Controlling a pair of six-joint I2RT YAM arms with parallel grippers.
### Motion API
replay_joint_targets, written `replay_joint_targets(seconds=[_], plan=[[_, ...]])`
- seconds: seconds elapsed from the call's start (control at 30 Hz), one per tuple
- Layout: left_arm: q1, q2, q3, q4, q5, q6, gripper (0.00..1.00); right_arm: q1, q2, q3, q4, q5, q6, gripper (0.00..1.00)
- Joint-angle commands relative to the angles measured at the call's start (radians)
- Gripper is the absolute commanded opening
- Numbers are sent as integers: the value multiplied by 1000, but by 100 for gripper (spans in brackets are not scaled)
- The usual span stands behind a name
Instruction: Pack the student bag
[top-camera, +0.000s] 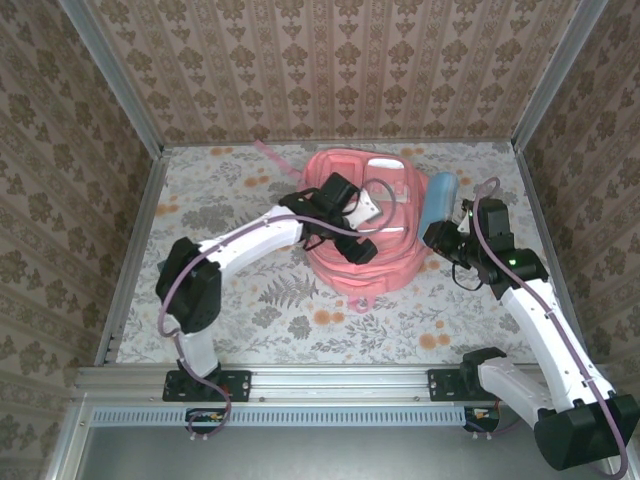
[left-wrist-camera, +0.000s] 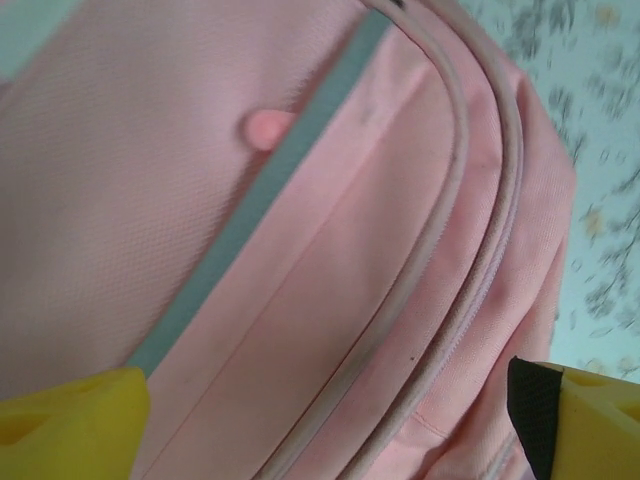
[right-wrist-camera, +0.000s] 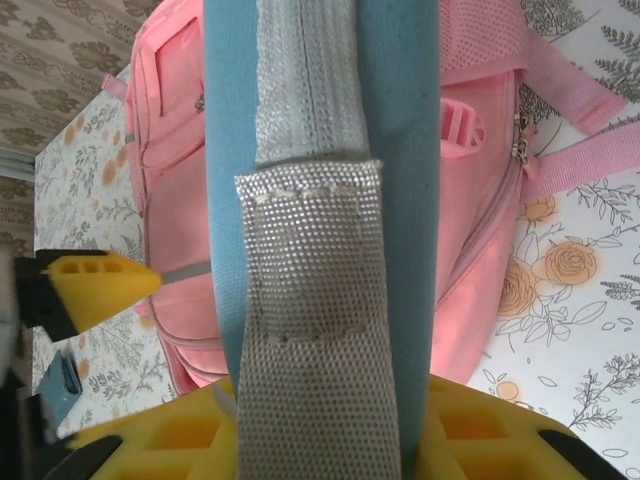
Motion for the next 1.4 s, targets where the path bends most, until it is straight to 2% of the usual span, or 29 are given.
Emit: replay_joint_targets(seconds=[0.0, 0.23, 0.37, 0.57, 0.83, 0.9, 1.0, 1.27, 1.37], plan=[[-29, 56, 76, -84, -85, 175, 92, -11, -25, -16, -17, -37, 18, 32], [-37, 152, 156, -109, -179, 234, 86, -17, -39, -32, -8, -54, 30, 32], [-37, 167, 169, -114, -200, 252, 85, -17, -39, -40, 2, -67, 35, 33], [-37, 176, 179, -112, -224, 278, 79, -18, -39, -47, 8, -71, 42, 32], [-49, 194, 170, -108, -260, 394, 80, -24, -53, -47, 0, -66, 43, 33], [-49, 206, 189, -109, -289, 400, 74, -27, -62, -47, -5, -65, 45, 33], [-48, 208, 217, -116, -303, 392, 58, -32, -74, -51, -13, -63, 46, 33], [-42, 126, 200, -63, -252, 354, 21, -38, -110, -68, -40, -63, 61, 33], [-32, 76, 172, -6, -251, 320, 13, -39, -126, -75, -60, -58, 69, 33]])
